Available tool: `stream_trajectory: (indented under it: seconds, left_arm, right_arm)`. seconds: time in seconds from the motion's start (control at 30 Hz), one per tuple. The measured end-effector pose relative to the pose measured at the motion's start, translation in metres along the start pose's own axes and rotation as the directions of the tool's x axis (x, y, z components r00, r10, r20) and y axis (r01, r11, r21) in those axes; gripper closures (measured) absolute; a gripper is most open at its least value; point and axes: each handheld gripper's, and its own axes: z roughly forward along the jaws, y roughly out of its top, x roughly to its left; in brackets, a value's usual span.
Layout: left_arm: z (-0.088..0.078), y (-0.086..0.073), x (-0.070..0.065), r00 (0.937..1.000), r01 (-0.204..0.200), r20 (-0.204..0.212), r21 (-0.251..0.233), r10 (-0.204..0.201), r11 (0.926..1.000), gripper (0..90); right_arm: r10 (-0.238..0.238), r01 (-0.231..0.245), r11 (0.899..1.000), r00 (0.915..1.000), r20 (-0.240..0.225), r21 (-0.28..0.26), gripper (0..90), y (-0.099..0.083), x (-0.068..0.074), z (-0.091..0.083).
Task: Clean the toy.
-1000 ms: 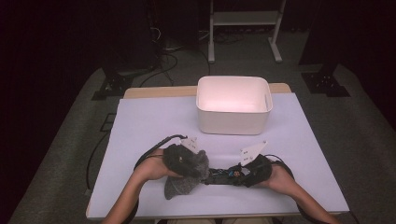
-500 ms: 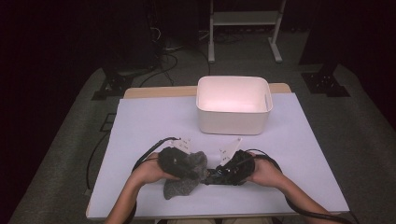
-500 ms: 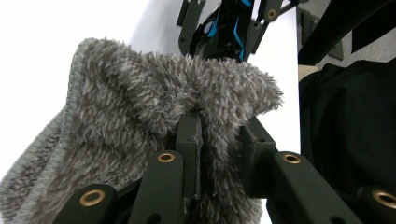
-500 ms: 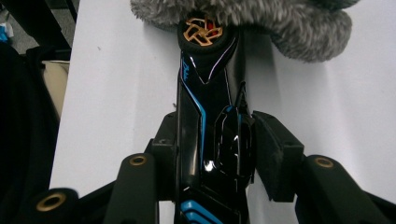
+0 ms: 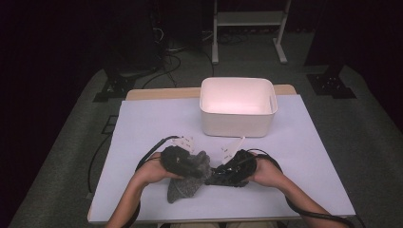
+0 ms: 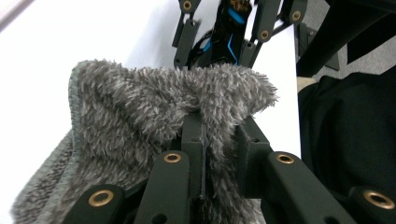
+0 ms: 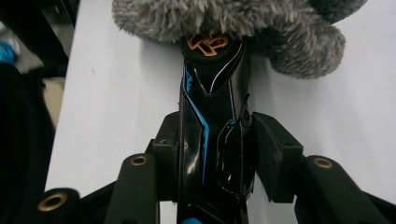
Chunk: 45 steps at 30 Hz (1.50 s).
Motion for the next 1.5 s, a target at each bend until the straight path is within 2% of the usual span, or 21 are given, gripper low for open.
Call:
stream_trajectory:
  seconds: [0.13,0.23,0.3,0.43,0.5,0.6,0.63,0.73,0.83,0.9,1.07,1.13,1.2,1.33,1.5]
  left_arm:
    - [-0.012,0.012,-0.004,0.9997,-0.017,-0.018,-0.012,0.017,0.9998,77.0]
    - [-0.021,0.022,-0.007,0.9983,-0.042,-0.042,-0.006,0.041,0.9991,76.9]
    - [-0.024,0.022,-0.007,0.9975,-0.043,-0.057,0.010,0.043,0.9990,76.7]
    - [-0.018,0.012,-0.002,0.9972,-0.012,-0.073,0.056,0.017,0.9984,76.2]
    - [-0.012,0.010,-0.001,0.9991,-0.005,-0.042,0.038,0.007,0.9993,76.3]
    - [-0.013,0.014,-0.003,0.9993,-0.011,-0.035,0.032,0.012,0.9994,76.8]
    - [-0.017,0.017,-0.004,0.9996,-0.019,-0.021,0.018,0.019,0.9997,77.0]
    - [-0.027,0.027,-0.010,0.9989,-0.045,-0.017,-0.006,0.045,0.9990,77.1]
    - [-0.029,0.036,-0.016,0.9963,-0.082,-0.027,0.014,0.082,0.9966,77.1]
    - [-0.027,0.038,-0.018,0.9958,-0.087,-0.025,0.023,0.088,0.9959,77.0]
    - [-0.018,0.027,-0.013,0.9974,-0.056,-0.041,0.059,0.059,0.9966,76.3]
    - [-0.014,0.024,-0.011,0.9981,-0.047,-0.035,0.069,0.050,0.9965,76.1]
    - [-0.011,0.023,-0.009,0.9990,-0.042,-0.014,0.046,0.043,0.9980,76.1]
    - [-0.011,0.029,-0.010,0.9986,-0.052,-0.011,0.052,0.053,0.9973,76.2]
    - [-0.019,0.038,-0.017,0.9981,-0.061,0.002,0.012,0.061,0.9981,76.3]
  right_arm:
    - [0.012,-0.011,0.996,0.9999,0.003,-0.083,55.5,-0.001,-0.001,-0.004]
    - [0.036,-0.036,0.985,0.9994,-0.001,-0.167,55.6,-0.005,-0.003,-0.011]
    - [0.034,-0.032,0.982,0.9994,0.009,-0.187,55.5,-0.007,-0.003,-0.015]
    - [0.040,-0.037,0.981,0.9991,0.013,-0.189,55.6,-0.014,0.000,-0.021]
    - [0.035,-0.030,0.981,0.9992,0.020,-0.192,55.6,-0.015,0.001,-0.020]
    - [0.020,-0.014,0.984,0.9993,0.030,-0.175,55.6,-0.012,0.003,-0.015]
    - [0.019,-0.013,0.984,0.9995,0.027,-0.180,55.6,-0.012,0.003,-0.015]
    - [0.010,-0.007,0.977,0.9998,0.015,-0.211,55.6,-0.008,0.003,-0.015]
    - [-0.003,0.005,0.977,0.9999,0.011,-0.215,55.6,-0.004,0.005,-0.017]
    - [-0.003,0.005,0.978,0.9999,0.013,-0.209,55.6,-0.006,0.006,-0.019]
    - [0.002,0.005,0.979,0.9994,0.034,-0.202,55.6,-0.015,0.011,-0.028]
    - [0.006,0.002,0.979,0.9993,0.037,-0.206,55.6,-0.019,0.011,-0.032]
    - [0.008,0.000,0.978,0.9992,0.040,-0.207,55.6,-0.022,0.011,-0.035]
    - [0.007,0.003,0.976,0.9990,0.045,-0.216,55.6,-0.023,0.013,-0.035]
    - [-0.003,0.012,0.972,0.9992,0.039,-0.234,55.6,-0.020,0.013,-0.034]
